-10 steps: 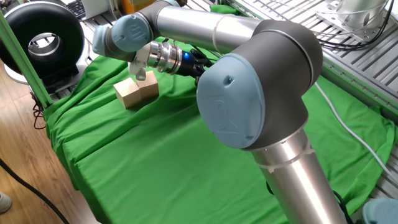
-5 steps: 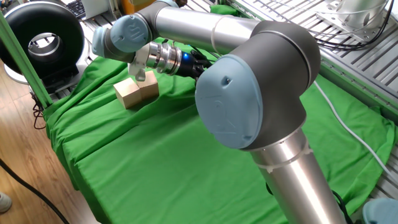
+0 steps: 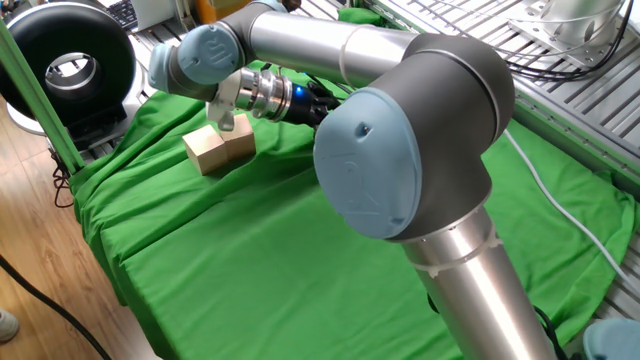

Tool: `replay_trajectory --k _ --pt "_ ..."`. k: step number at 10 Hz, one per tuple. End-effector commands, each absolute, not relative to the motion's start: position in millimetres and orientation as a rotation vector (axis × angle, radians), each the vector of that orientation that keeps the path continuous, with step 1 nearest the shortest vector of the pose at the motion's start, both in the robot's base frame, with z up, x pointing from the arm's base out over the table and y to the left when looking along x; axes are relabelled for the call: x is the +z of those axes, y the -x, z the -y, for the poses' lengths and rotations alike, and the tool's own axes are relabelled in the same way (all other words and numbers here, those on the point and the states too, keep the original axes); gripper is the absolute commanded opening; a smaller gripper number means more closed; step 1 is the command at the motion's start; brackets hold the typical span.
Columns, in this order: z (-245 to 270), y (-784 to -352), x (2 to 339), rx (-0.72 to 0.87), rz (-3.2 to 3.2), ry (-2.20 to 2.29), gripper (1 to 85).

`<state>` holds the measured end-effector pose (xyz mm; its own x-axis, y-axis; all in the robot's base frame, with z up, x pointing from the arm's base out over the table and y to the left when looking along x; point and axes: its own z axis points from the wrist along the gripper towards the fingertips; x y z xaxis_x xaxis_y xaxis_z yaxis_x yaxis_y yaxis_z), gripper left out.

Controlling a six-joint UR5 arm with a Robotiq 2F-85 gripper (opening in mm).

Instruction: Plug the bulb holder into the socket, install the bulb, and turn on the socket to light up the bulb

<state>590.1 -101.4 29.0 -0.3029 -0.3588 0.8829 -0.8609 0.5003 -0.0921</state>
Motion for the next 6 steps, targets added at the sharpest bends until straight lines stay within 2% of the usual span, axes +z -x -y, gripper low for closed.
replay_trajectory --k 1,4,6 --pt "102.1 -586.5 30.2 0.720 1.884 -0.996 54.7" --pt "104.0 -581.8 24.7 0.706 1.904 -0.980 52.7" --pt "103.1 -581.2 24.4 0.708 1.913 -0.969 47.3"
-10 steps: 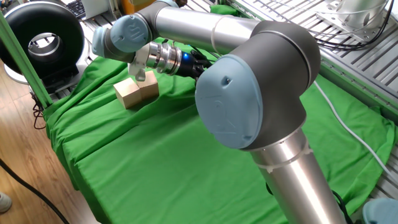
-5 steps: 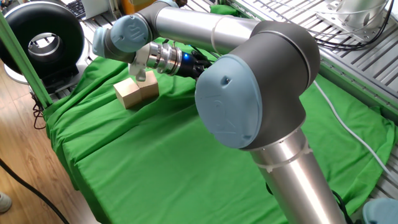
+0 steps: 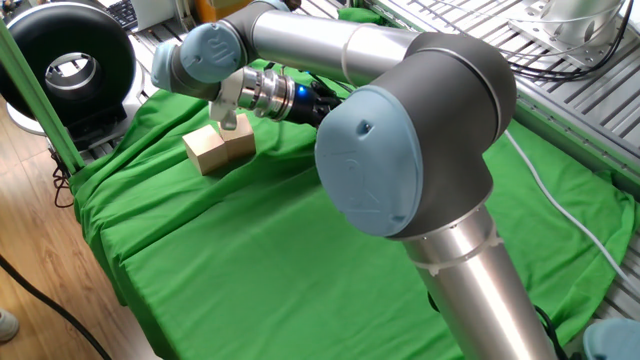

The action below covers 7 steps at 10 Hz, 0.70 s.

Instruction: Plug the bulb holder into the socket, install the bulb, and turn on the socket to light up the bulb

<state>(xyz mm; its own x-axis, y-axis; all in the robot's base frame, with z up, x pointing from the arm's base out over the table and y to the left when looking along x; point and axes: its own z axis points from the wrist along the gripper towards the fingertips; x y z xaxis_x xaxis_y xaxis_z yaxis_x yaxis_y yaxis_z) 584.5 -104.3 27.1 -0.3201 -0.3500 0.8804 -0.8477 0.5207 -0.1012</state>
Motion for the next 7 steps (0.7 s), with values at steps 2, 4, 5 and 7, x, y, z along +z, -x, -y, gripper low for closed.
replay_trajectory --k 2,4,5,7 --pt "102 -580 28 0.711 1.913 -0.956 35.7" --pt "104 -582 42 0.710 1.906 -0.968 28.3" --pt "102 -583 48 0.692 1.932 -0.985 27.7" --pt "95 -590 58 0.714 2.067 -1.016 10.0"
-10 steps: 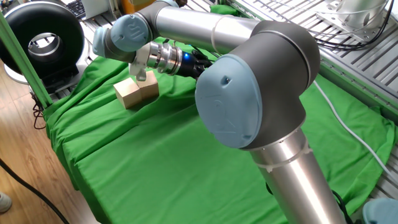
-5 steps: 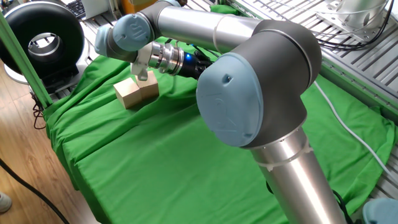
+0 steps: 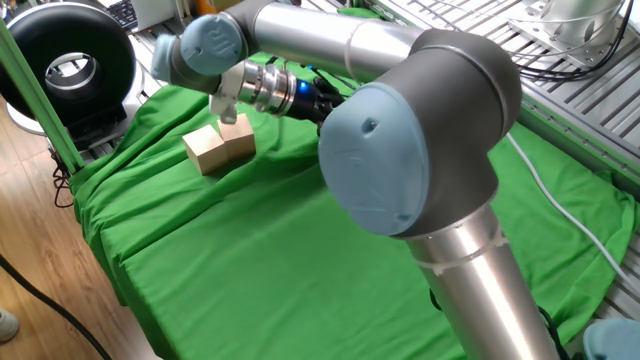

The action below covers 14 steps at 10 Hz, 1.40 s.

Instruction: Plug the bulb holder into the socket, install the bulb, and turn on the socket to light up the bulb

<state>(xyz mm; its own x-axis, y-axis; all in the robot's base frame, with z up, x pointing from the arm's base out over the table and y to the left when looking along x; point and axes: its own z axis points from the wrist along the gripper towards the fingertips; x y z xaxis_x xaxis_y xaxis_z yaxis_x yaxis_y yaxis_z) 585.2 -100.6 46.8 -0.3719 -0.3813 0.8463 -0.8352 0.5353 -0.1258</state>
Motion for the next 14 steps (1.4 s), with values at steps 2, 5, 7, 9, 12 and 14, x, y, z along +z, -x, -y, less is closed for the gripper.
replay_trajectory --k 2,5,7,9,12,14 --pt "82 -576 87 0.659 2.157 -1.042 1.0" --pt "82 -564 121 0.709 2.354 -1.062 1.0" --pt "68 -547 133 0.736 2.505 -0.990 1.0" --pt "32 -571 114 0.729 2.697 -0.942 1.0" --pt "-8 -591 94 0.624 2.987 -0.609 1.0" --pt "12 -604 105 0.777 2.969 -0.661 1.0"
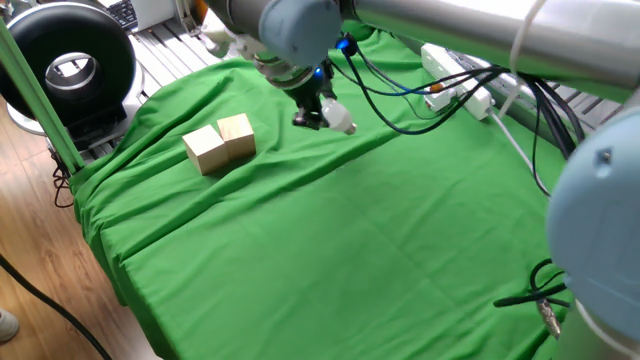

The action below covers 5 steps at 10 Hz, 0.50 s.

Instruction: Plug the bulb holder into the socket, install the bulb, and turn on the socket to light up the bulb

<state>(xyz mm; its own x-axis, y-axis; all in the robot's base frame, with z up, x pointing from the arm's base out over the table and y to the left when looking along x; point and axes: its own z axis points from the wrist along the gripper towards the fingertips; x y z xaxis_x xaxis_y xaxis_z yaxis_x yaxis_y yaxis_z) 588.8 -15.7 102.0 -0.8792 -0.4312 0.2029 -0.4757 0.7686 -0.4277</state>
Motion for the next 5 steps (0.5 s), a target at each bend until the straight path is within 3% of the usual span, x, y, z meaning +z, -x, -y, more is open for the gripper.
replay_trajectory --k 1,3,5 --pt "26 -600 113 0.849 2.882 -0.738 1.0" --pt "49 -596 129 0.976 2.752 -0.812 1.0" --pt "50 -600 130 0.995 2.773 -0.791 1.0"
